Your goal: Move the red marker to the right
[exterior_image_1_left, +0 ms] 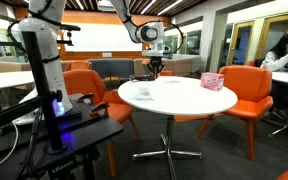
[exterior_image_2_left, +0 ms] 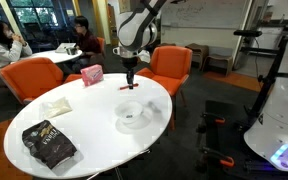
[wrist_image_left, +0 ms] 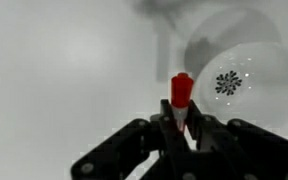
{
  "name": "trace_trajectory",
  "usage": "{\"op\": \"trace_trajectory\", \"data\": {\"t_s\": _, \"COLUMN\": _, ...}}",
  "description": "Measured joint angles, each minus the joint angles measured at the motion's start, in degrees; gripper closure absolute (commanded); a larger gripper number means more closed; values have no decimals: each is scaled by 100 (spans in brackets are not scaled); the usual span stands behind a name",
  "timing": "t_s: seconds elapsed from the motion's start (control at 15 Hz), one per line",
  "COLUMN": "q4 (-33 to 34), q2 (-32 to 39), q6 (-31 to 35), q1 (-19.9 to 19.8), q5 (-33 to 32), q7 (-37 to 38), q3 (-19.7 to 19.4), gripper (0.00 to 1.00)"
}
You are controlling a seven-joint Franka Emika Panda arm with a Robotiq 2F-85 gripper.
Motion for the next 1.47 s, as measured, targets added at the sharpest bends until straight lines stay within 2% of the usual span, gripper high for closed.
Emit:
{"op": "trace_trajectory", "data": {"t_s": 0.27, "q4": 114, "q2": 378, "q6": 661, "q1": 12, "q5": 0, "q7": 1043, "q3": -197, "gripper": 95}}
{"op": "trace_trajectory", "data": {"t_s": 0.4, "q4": 246, "q2": 598, "q6": 789, "q1": -24, "q5": 34, "q7": 1394, "q3": -294, "gripper": 95}}
{"op": "trace_trajectory", "data": {"t_s": 0.73, "q4": 658, "q2": 1044, "q6": 750, "q1": -291, "q5": 269, "q7": 1530, "q3": -350, "gripper": 95}}
{"op": "trace_trajectory", "data": {"t_s": 0.8, "q4": 734, "q2": 1116, "q6": 727, "q1": -337, "q5": 298, "q7": 1530, "q3": -350, "gripper": 69}}
{"op": "trace_trajectory", "data": {"t_s": 0.87, "q4": 801, "q2": 1181, "q6": 714, "q1": -380, "q5": 326, "q7": 1530, "q3": -339, "gripper": 53}}
{"op": "trace_trajectory", "data": {"t_s": 1.0, "q4": 876, "q2": 1248, "q6": 711, "q1": -423, "q5": 399, "q7": 1530, "q3": -292, "gripper": 42}}
{"op": "trace_trajectory", "data": {"t_s": 1.33, "q4": 851, "q2": 1122, "q6": 770, "q1": -429, "q5": 442, "q7": 1530, "q3": -118, "gripper": 2}}
{"op": "trace_trajectory", "data": {"t_s": 1.47, "q4": 631, "q2": 895, "q6": 927, "q1": -433, "q5": 468, "q7": 1509, "q3": -34, "gripper": 0}}
